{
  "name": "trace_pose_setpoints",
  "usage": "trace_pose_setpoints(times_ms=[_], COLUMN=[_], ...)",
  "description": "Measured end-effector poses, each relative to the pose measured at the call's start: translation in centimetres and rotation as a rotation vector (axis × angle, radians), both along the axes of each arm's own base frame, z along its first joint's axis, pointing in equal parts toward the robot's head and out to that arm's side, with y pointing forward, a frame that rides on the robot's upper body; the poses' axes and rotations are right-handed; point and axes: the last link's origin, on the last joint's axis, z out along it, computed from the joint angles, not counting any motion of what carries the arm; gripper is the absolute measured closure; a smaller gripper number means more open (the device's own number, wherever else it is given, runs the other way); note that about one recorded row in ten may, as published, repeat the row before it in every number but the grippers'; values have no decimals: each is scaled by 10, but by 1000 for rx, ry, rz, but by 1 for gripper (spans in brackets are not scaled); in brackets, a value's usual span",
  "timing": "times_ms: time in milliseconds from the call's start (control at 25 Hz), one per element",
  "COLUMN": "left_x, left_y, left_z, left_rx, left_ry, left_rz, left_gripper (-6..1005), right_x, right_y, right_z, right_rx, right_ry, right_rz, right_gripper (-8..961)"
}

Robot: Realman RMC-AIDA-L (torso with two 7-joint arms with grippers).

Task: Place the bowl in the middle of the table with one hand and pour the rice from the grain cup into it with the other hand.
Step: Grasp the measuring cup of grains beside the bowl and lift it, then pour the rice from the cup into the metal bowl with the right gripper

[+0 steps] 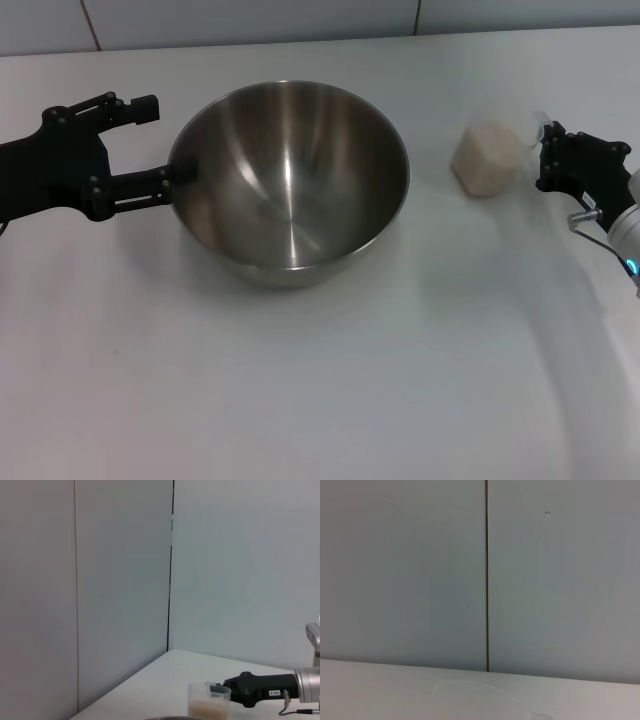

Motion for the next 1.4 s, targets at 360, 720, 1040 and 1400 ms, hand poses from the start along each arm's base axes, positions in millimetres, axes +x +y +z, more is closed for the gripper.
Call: trace_pose_setpoints(times_ms=[360, 720, 1040, 1400], left_x=[0, -4, -9, -13], left_y=[0, 1, -1, -3], left_z=[0, -3, -1, 1], left_rx=[4, 2, 11, 28], left_ry=[1, -1, -4, -15], left_rz=[-1, 24, 42, 55], left_gripper=[157, 157, 156, 157], right_x=[-1, -9, -28, -45], right_y=[1, 2, 5, 3], right_z=[1, 3, 15, 26], right_rx=[1, 23, 93, 142], right_ry=[0, 19, 55, 79], right_rz=[5, 49, 177, 302], right_gripper=[950, 951, 951, 950])
